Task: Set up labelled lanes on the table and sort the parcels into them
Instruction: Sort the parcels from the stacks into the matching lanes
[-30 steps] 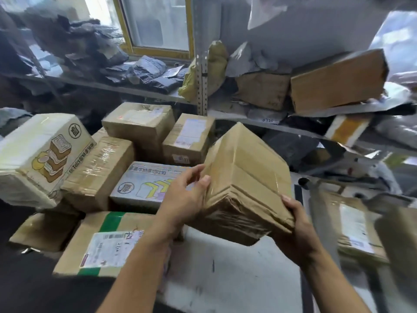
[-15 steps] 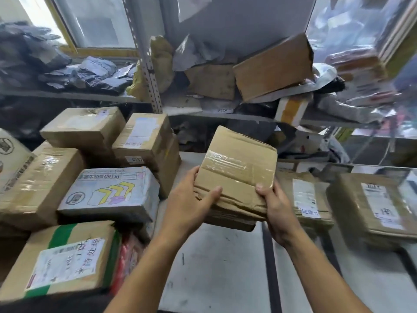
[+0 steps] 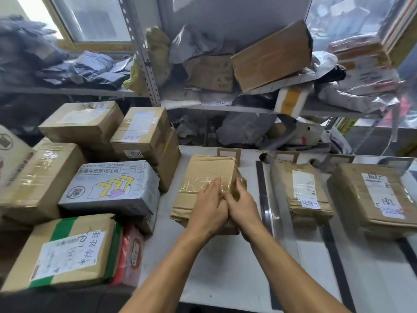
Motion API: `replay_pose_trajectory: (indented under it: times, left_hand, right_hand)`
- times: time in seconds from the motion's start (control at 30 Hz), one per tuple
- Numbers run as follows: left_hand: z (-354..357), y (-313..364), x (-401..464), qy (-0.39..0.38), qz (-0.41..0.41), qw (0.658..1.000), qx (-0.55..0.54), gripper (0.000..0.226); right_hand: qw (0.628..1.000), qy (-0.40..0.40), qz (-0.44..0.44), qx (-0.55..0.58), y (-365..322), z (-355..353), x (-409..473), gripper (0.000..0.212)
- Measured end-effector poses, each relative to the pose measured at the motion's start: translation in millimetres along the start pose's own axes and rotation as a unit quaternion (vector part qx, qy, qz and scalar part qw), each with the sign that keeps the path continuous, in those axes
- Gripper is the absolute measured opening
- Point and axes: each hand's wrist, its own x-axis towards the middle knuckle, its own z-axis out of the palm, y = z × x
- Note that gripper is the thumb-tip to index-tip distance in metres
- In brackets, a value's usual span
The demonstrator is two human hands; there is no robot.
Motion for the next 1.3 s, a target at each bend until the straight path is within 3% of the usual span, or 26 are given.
replay_pose_trajectory:
  times: [0.23, 0.53, 0.7, 0.8, 0.87, 1.0, 1.13, 1.23, 1.3]
  left_hand:
    - [10, -27, -9, -0.085, 0.049, 0.994, 0.052, 0.085]
    - [32, -39, -8, -0.008, 0.024, 0.999, -0.036, 0.071]
    - [31, -58, -6, 0.008, -0.056, 0.993, -0.108, 0.069]
    - [31, -73, -5, 0.041, -0.085, 0.983, -0.159, 0.058]
    - [30, -81, -5, 0.057, -0.081, 0.976, -0.195, 0.052]
    - [35, -90, -9, 0.052, -0.101, 0.957, -0.267, 0.051]
    - [38, -96, -7, 0.072, -0.138, 0.946, -0.285, 0.052]
    - [34, -88, -1, 0.07, -0.16, 0.954, -0.245, 0.055]
    - [32, -76, 7, 0.073, -0.181, 0.969, -0.152, 0.078]
  right_hand:
    - [0.997, 0.029, 0.004, -0.066, 2, -6, 1, 0.067]
    - [0.996, 0.013, 0.022, -0.087, 6, 3, -2, 0.076]
    - [0.997, -0.003, -0.007, -0.077, 12, -4, 0, 0.041]
    - [1.0, -0.015, 0.008, -0.026, 19, -10, 7, 0.047]
    - [1.0, 0.008, 0.018, -0.008, 30, -17, 13, 0.048]
    - [0.99, 0.08, 0.015, -0.111, 60, -26, 19, 0.053]
    - [0.99, -0.03, 0.139, 0.005, 83, -20, 18, 0.061]
    - [0.988, -0.063, 0.131, 0.042, 89, -12, 17, 0.048]
    - [0.988, -0.075, 0.122, 0.053, 83, -5, 15, 0.044]
